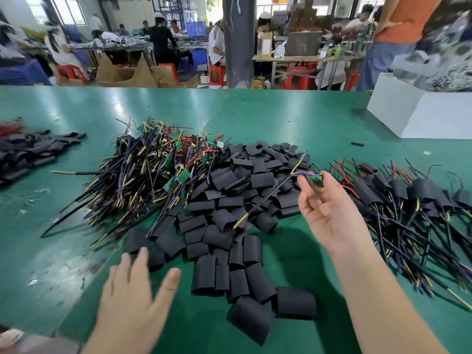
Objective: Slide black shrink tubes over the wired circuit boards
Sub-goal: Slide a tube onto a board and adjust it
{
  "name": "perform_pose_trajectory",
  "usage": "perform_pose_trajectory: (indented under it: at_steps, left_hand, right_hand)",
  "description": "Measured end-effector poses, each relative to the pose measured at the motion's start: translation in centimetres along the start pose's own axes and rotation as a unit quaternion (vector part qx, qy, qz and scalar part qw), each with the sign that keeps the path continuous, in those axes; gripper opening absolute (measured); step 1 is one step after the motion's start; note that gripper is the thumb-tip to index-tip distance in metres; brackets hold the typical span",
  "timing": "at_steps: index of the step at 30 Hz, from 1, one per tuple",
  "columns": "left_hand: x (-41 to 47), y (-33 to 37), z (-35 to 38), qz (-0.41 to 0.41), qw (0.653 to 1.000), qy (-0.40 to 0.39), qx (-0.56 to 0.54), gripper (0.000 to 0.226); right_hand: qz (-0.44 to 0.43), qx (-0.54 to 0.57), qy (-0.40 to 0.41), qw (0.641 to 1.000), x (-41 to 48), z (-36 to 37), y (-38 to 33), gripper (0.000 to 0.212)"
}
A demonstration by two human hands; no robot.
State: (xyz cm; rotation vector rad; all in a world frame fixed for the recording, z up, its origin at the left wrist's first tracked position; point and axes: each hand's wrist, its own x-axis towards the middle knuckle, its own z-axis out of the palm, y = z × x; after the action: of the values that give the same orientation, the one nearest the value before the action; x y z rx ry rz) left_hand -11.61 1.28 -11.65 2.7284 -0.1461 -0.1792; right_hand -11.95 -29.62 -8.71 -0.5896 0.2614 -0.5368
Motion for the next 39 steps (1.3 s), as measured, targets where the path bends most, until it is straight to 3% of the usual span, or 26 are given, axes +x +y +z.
perform_pose_trajectory:
  at_steps: [3, 9, 14, 17, 22, 25, 27, 30, 32, 34, 35, 37, 39]
  left_hand:
    - [-2.5, 3.8, 1.4, 0.029, 0.998, -0.015, -0.060, 0.111]
    - [-4.4, 9.1, 3.7, 0.117, 0.992, -0.008, 0.053, 0.141]
    - [-2.0, 9.2, 5.3, 0.134, 0.987, -0.021, 0.082, 0.126]
    - [0.4, 9.2, 5.6, 0.143, 0.984, 0.011, 0.103, 0.112]
    - [4.2, 10.5, 4.8, 0.188, 0.980, 0.001, 0.065, 0.110]
    - [5.8, 10.8, 3.4, 0.264, 0.961, -0.003, 0.082, 0.114]
    - [6.6, 10.5, 1.5, 0.318, 0.946, -0.016, 0.062, 0.100]
    - [7.7, 10.6, -1.7, 0.345, 0.932, 0.034, -0.105, 0.037]
    - [8.3, 11.1, -3.5, 0.304, 0.920, 0.071, -0.237, 0.029]
    - [8.2, 12.0, -5.1, 0.256, 0.897, 0.017, -0.359, 0.024]
    - [7.9, 12.6, -5.5, 0.246, 0.888, -0.030, -0.388, 0.032]
    - [7.4, 13.9, -5.3, 0.260, 0.888, -0.117, -0.361, 0.046]
    - [6.9, 15.1, -4.1, 0.304, 0.897, -0.117, -0.299, 0.028]
  right_hand:
    - [0.002, 0.017, 0.013, 1.000, -0.2, 0.1, -0.4, 0.010]
    - [0.007, 0.046, 0.029, 0.999, -0.4, 0.4, -0.7, 0.007]
    - [0.005, 0.055, 0.036, 0.998, -0.6, 0.7, -0.9, 0.007]
    - [0.001, 0.055, 0.037, 0.998, -0.7, 0.8, -0.9, 0.006]
    - [0.000, 0.077, 0.038, 0.996, -0.6, 0.9, -1.0, 0.007]
    - [0.003, 0.125, 0.044, 0.991, -0.6, 0.8, -1.5, 0.008]
    - [0.002, 0.148, 0.054, 0.987, -0.7, 0.8, -1.8, 0.012]
    - [-0.001, 0.139, 0.043, 0.989, -0.8, 0.9, -1.9, 0.013]
    - [-0.001, 0.105, 0.021, 0.994, -1.0, 1.3, -1.6, 0.012]
    - [-0.007, 0.043, 0.000, 0.999, -1.3, 1.7, -1.1, 0.013]
    - [-0.009, 0.007, -0.016, 1.000, -1.5, 1.9, -0.7, 0.011]
    - [-0.007, -0.045, -0.044, 0.998, -1.9, 2.3, 0.1, 0.011]
    - [-0.006, -0.080, -0.061, 0.995, -2.2, 2.5, 0.9, 0.015]
